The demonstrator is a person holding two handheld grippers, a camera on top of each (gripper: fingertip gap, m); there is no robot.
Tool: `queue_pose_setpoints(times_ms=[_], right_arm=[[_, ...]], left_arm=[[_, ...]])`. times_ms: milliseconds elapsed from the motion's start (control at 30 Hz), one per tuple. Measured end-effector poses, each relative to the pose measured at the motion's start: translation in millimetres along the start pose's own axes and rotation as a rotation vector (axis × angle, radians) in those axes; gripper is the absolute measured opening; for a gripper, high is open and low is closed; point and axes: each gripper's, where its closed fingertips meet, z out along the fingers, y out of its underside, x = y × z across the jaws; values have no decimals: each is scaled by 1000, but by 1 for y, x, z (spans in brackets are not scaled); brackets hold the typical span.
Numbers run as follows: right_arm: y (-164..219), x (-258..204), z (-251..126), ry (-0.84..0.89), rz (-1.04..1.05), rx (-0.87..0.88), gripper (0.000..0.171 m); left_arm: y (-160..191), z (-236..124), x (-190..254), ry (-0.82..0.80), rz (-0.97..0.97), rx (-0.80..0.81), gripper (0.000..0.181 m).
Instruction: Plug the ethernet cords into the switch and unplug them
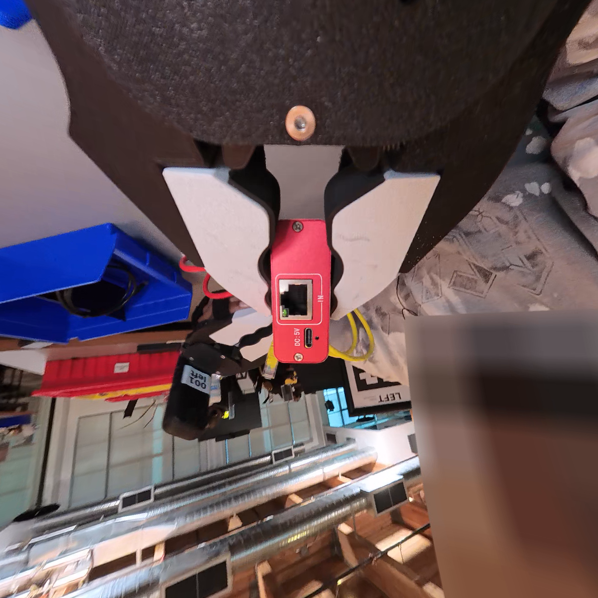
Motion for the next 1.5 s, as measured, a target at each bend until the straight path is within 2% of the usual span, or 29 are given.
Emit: queue_pose_setpoints(times_ms=[100,333,500,600,733,800,933,1133,1267,1367,1500], right_arm=[[11,1,8,-20,25,-50,28],[20,-1,16,-73,47,-71,28],[32,3,21,-75,71,-109,28],[41,11,21,-15,61,-171,28],[37,15,22,23,35,-167,28],[35,17,23,51,16,-167,28],[26,26,28,117,-27,-127,28],[6,44,51,260,-117,-37,29],[-11,48,52,342,-166,50,29],[-5,52,46,407,-200,-58,29],[31,54,34,469,-246,-433,29]], left_arm=[[14,26,-1,164,-138,-17,6],[37,58,-7,401,-331,-30,6],[46,64,-13,411,-358,-36,6],[52,56,-17,313,-337,-94,7],[78,33,-52,-36,-240,-273,11],[83,19,-62,-151,-193,-329,16],[47,9,-66,-292,-55,-206,24],[-13,30,-73,-489,244,25,39],[-36,29,-78,-563,349,79,27],[-37,22,-81,-562,350,-9,27],[-12,14,-86,-591,340,-312,27]])
